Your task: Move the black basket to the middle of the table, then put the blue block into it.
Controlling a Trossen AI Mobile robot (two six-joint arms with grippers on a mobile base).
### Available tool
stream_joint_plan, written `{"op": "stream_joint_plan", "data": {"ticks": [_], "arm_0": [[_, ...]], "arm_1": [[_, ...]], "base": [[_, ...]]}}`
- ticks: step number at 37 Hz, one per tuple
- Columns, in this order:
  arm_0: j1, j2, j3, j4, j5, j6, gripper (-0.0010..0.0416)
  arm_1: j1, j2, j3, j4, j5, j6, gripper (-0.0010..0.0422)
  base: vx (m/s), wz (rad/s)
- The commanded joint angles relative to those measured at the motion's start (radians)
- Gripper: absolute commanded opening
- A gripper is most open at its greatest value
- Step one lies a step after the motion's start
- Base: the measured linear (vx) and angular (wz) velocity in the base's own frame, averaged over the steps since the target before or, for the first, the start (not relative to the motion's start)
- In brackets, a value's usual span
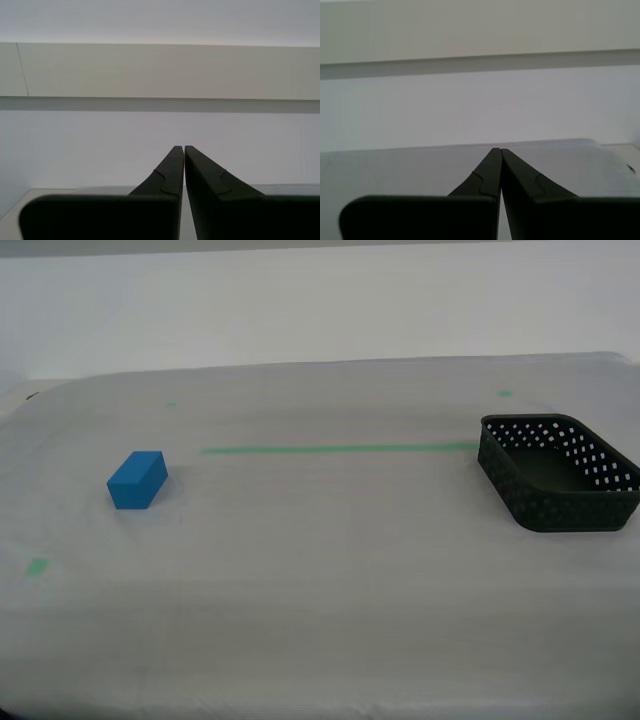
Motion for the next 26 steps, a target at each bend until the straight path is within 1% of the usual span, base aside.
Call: {"op": "stream_joint_plan", "data": {"ticks": [1, 4, 12, 15, 19, 26], "arm_0": [[0.000, 0.000, 0.046, -0.082, 0.000, 0.006, -0.0001], [0.000, 0.000, 0.079, -0.151, 0.000, 0.008, -0.0001], [0.000, 0.000, 0.150, -0.361, 0.000, 0.030, -0.0001], [0.000, 0.000, 0.169, -0.413, -0.001, 0.039, -0.0001], [0.000, 0.000, 0.193, -0.477, -0.003, 0.042, -0.0001], [0.000, 0.000, 0.266, -0.636, -0.003, 0.048, -0.0001]], "arm_1": [[0.000, 0.000, 0.000, 0.005, -0.001, 0.002, 0.0000], [0.000, 0.000, 0.000, 0.005, -0.001, 0.002, 0.0000], [0.000, 0.000, 0.000, 0.005, -0.001, 0.002, 0.0000], [0.000, 0.000, 0.000, 0.005, -0.001, 0.002, 0.0000], [0.000, 0.000, 0.000, 0.005, -0.001, 0.002, 0.0000], [0.000, 0.000, 0.000, 0.005, -0.001, 0.002, 0.0000]], "base": [[0.000, 0.000], [0.000, 0.000], [0.000, 0.000], [0.000, 0.000], [0.000, 0.000], [0.000, 0.000]]}}
